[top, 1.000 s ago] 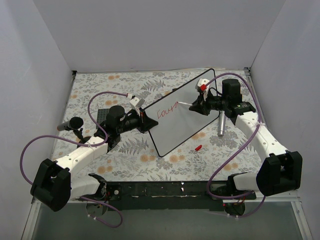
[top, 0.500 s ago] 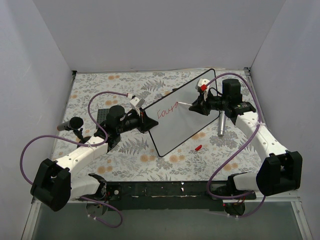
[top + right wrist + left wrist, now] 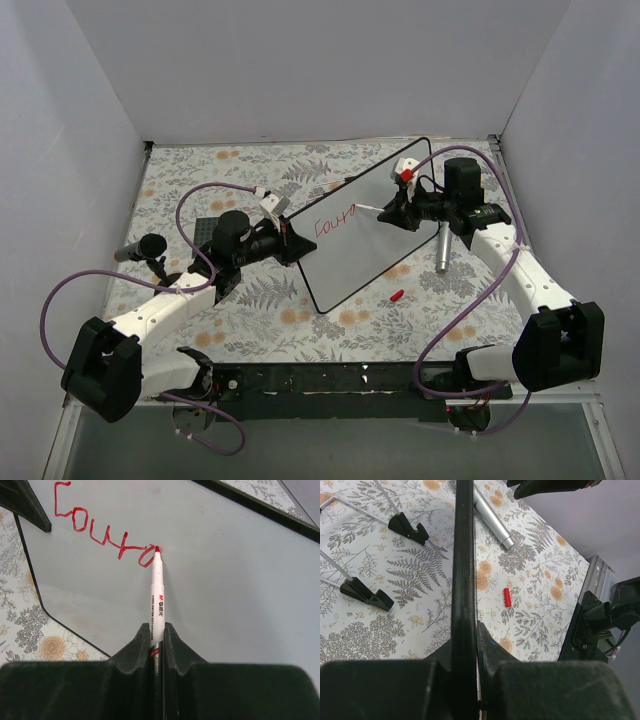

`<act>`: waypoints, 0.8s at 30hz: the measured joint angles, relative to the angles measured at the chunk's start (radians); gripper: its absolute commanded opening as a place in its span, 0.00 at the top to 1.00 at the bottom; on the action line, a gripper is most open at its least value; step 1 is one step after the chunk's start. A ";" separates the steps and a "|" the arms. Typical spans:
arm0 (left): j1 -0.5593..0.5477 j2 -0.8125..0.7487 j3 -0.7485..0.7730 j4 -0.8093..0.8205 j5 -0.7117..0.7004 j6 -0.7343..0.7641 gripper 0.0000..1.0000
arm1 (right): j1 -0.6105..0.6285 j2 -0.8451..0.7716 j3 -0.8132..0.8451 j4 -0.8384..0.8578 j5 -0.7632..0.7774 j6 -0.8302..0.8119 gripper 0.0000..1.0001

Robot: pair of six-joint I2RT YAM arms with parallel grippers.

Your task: Write a sentence on the whiteboard

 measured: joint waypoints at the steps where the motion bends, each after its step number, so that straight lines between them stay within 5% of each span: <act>1: 0.000 0.000 0.000 0.000 0.000 0.000 1.00 | 0.000 0.000 0.000 0.000 0.001 0.000 0.99; 24: 0.000 0.000 0.000 -0.002 -0.001 0.000 1.00 | -0.028 -0.008 -0.050 -0.027 0.008 -0.031 0.99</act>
